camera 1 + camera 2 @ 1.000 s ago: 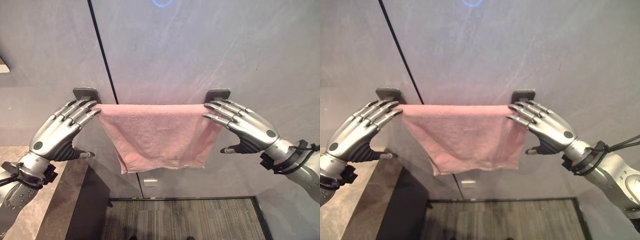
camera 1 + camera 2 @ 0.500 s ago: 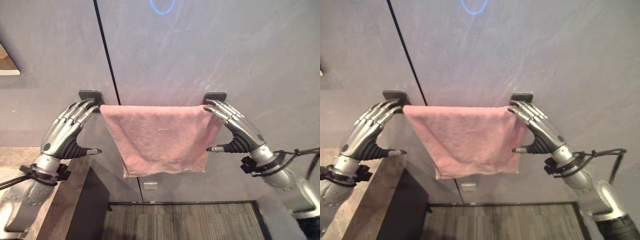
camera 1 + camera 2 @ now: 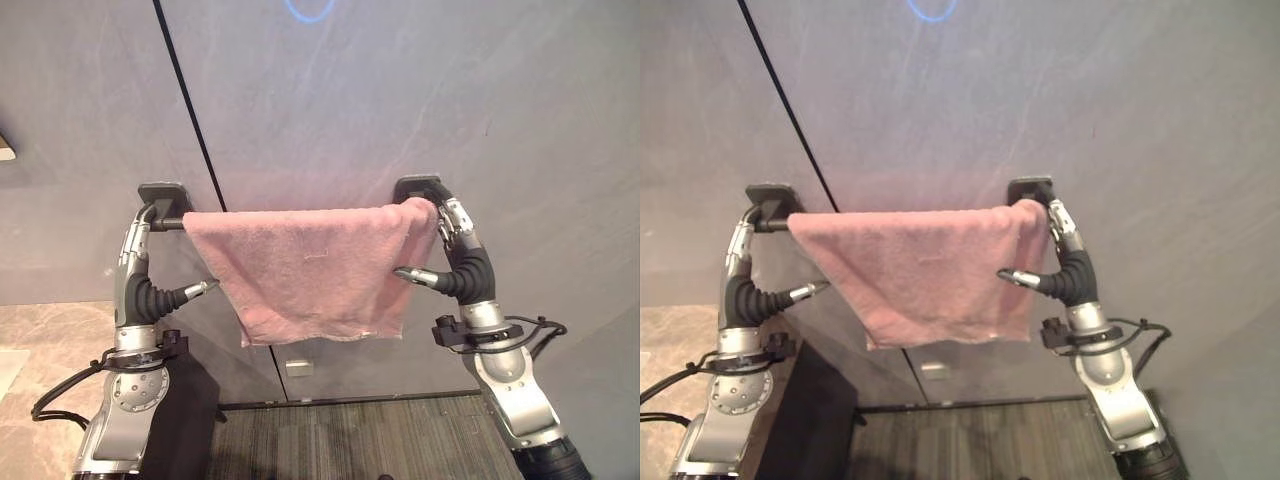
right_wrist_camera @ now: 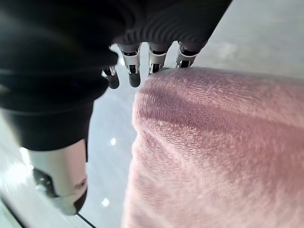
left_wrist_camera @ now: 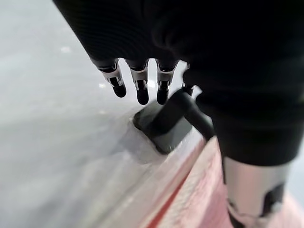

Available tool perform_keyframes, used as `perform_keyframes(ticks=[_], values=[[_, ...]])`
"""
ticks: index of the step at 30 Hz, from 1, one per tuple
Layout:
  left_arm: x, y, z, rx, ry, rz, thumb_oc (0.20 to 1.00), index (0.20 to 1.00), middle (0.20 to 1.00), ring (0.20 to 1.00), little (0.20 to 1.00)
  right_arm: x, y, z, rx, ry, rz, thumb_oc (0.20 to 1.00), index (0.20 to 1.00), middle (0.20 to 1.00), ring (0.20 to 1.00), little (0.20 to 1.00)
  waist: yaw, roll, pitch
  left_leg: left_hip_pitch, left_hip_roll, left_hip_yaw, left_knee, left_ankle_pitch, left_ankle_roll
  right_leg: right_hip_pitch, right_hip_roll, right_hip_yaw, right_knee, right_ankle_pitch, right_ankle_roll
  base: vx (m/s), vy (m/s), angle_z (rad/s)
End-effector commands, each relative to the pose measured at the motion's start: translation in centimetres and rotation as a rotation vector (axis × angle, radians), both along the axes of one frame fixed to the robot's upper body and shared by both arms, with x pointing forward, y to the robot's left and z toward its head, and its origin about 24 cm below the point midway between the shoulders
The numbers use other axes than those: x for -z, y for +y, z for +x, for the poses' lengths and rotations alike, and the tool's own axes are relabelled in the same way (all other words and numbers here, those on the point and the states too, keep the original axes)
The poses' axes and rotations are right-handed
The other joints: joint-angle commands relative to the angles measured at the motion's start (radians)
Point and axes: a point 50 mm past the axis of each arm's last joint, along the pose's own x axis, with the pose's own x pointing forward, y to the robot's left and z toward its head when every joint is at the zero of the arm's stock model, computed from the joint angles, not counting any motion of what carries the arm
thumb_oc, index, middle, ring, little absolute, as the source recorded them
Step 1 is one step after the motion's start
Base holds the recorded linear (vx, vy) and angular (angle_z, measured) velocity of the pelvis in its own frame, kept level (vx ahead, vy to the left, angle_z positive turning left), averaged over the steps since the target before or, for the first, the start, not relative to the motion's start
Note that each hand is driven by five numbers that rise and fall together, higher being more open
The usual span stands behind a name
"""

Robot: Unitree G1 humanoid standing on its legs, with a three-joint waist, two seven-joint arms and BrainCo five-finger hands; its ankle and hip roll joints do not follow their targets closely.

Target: Put brush and paste in cup on sink, flatten towel.

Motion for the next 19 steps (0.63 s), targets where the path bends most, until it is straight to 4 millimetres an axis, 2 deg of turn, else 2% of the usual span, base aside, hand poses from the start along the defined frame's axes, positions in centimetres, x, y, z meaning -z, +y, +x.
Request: perform_keyframes(ticks=[1,5,6,7,9,10,11,12,13,14,15,16,19], values=[[-0.4,1.3,-0.2,0.001,-0.033,-0.085,1.000,1.000,1.000,1.000,1.000,-1.7,-1.3,-1.2,0.026,-0.085,0.059,1.000,1.000,1.000,1.000,1.000,-0.002,-0.031,0.048,0.063,0.029,-0.023,0.004,-0.050,-0.023,0.034,-0.061,-0.049,0.008,0.016,0.042,0.00,0.000,0.00],[1.1,1.7,-1.4,0.023,0.011,-0.234,1.000,1.000,1.000,1.000,1.000,-0.2,-3.5,-2.7,0.135,-0.020,0.048,1.000,1.000,1.000,1.000,1.000,-0.013,-0.032,0.048,0.062,0.029,-0.026,0.004,-0.050,-0.024,0.036,-0.061,-0.055,0.008,0.014,0.040,0.00,0.000,0.00],[1.1,1.7,-1.4,0.025,0.012,-0.235,1.000,1.000,1.000,1.000,1.000,-0.2,-3.5,-2.7,0.136,-0.019,0.048,1.000,1.000,1.000,1.000,1.000,-0.012,-0.032,0.047,0.062,0.029,-0.027,0.004,-0.050,-0.024,0.036,-0.061,-0.055,0.008,0.014,0.040,0.00,0.000,0.00],[2.5,1.9,-1.9,0.021,0.071,-0.279,1.000,1.000,1.000,1.000,1.000,0.5,-4.4,-3.2,0.196,0.012,0.036,1.000,1.000,1.000,1.000,1.000,-0.017,-0.031,0.050,0.060,0.029,-0.026,0.004,-0.049,-0.024,0.034,-0.060,-0.056,0.008,0.016,0.040,0.00,0.000,0.00],[2.8,2.0,-2.0,0.025,0.085,-0.294,1.000,1.000,1.000,1.000,1.000,0.8,-4.7,-3.3,0.212,0.025,0.039,1.000,1.000,1.000,1.000,1.000,-0.017,-0.031,0.050,0.058,0.029,-0.027,0.004,-0.048,-0.024,0.033,-0.061,-0.056,0.008,0.017,0.039,0.00,0.000,0.00],[5.1,2.3,-2.6,0.022,0.197,-0.335,1.000,1.000,1.000,1.000,1.000,3.1,-5.8,-3.7,0.282,0.135,0.002,1.000,1.000,1.000,1.000,1.000,-0.023,-0.031,0.056,0.056,0.029,-0.023,0.004,-0.045,-0.023,0.030,-0.060,-0.054,0.008,0.018,0.040,0.00,0.000,0.00],[6.1,2.2,-2.8,0.019,0.246,-0.337,1.000,1.000,1.000,1.000,1.000,4.5,-6.3,-3.8,0.309,0.208,-0.037,1.000,1.000,1.000,1.000,1.000,-0.024,-0.031,0.056,0.055,0.029,-0.022,0.004,-0.044,-0.022,0.028,-0.060,-0.054,0.008,0.019,0.041,-0.04,-0.008,-0.03],[9.1,1.9,-3.2,0.028,0.374,-0.427,1.000,1.000,1.000,1.000,1.000,7.9,-6.9,-4.2,0.330,0.373,-0.090,1.000,1.000,1.000,1.000,1.000,-0.026,-0.030,0.058,0.053,0.029,-0.021,0.004,-0.040,-0.021,0.026,-0.060,-0.055,0.008,0.021,0.041,-0.03,-0.008,-0.03],[10.3,1.9,-3.3,0.027,0.430,-0.447,1.000,1.000,1.000,1.000,1.000,9.9,-7.4,-4.4,0.342,0.472,-0.114,1.000,1.000,1.000,1.000,1.000,-0.027,-0.031,0.058,0.051,0.029,-0.022,0.004,-0.038,-0.020,0.025,-0.061,-0.055,0.008,0.022,0.042,-0.03,-0.007,-0.02],[13.0,1.6,-3.8,0.030,0.557,-0.521,1.000,1.000,1.000,1.000,1.000,12.5,-7.9,-4.8,0.361,0.600,-0.185,1.000,1.000,1.000,1.000,1.000,-0.027,-0.030,0.060,0.050,0.029,-0.021,0.004,-0.037,-0.019,0.024,-0.061,-0.054,0.008,0.023,0.043,0.00,0.000,0.00],[14.2,1.4,-3.9,0.028,0.628,-0.503,1.000,1.000,1.000,1.000,1.000,14.1,-8.1,-5.1,0.358,0.682,-0.188,1.000,1.000,1.000,1.000,1.000,-0.027,-0.031,0.058,0.048,0.028,-0.024,0.004,-0.034,-0.019,0.024,-0.061,-0.055,0.008,0.025,0.042,-0.04,-0.005,-0.01],[16.5,0.7,-4.6,0.031,0.748,-0.549,1.000,1.000,1.000,1.000,1.000,17.0,-8.2,-5.7,0.351,0.831,-0.164,1.000,1.000,1.000,1.000,1.000,-0.026,-0.031,0.059,0.045,0.027,-0.024,0.004,-0.032,-0.016,0.023,-0.062,-0.057,0.008,0.026,0.042,-0.03,-0.007,-0.01],[19.1,0.3,-5.6,0.004,0.889,-0.566,1.000,1.000,1.000,1.000,1.000,20.7,-7.8,-6.5,0.310,1.029,-0.096,1.000,1.000,1.000,1.000,1.000,-0.024,-0.032,0.058,0.043,0.027,-0.028,0.004,-0.030,-0.016,0.023,-0.064,-0.060,0.008,0.026,0.042,0.00,0.000,0.00]])
